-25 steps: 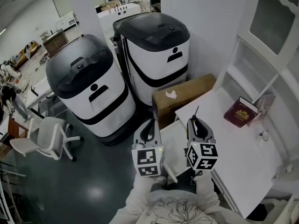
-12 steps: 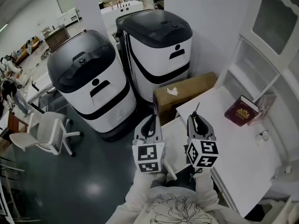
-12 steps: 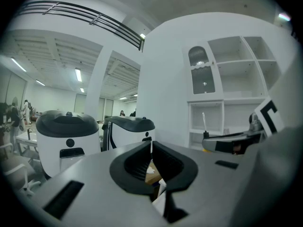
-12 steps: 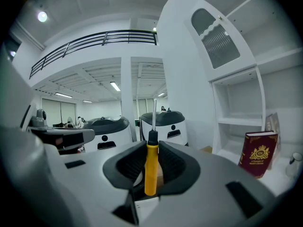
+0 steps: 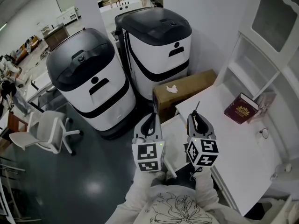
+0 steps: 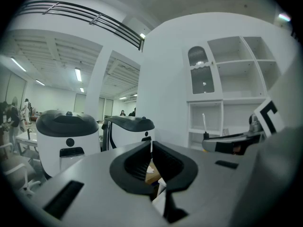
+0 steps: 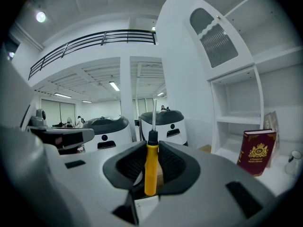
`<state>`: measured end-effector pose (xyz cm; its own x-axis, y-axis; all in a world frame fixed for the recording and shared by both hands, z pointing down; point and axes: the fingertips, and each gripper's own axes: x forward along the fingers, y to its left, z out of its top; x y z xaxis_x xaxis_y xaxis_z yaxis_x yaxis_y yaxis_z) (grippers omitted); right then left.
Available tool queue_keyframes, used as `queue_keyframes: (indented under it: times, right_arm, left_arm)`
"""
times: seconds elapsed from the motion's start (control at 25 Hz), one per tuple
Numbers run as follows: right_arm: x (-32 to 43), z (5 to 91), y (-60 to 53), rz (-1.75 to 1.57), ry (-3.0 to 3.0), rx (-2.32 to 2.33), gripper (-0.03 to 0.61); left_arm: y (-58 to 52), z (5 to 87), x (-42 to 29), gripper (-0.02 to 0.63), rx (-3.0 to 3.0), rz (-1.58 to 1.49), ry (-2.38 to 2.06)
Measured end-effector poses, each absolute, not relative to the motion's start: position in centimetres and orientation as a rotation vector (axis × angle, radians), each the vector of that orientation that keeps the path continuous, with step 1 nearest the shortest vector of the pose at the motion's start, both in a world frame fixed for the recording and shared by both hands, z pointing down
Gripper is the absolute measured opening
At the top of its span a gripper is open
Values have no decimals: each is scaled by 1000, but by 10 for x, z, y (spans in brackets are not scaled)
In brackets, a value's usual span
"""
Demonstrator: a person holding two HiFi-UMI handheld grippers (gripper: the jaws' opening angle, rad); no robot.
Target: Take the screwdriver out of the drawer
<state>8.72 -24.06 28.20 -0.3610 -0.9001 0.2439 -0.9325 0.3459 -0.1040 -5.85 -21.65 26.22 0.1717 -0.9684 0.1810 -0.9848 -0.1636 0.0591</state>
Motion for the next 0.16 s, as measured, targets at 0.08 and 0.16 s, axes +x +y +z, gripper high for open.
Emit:
queue_keyframes:
  times: [0.08, 0.16]
  right_arm:
    - [88, 282, -241, 337, -2456, 1685, 75]
    - [88, 282, -242, 332, -2457, 1684, 75]
  left_arm:
    - [-217, 263, -58, 14, 2273, 147, -1921]
    - [-218, 262, -58, 14, 2275, 140, -1926]
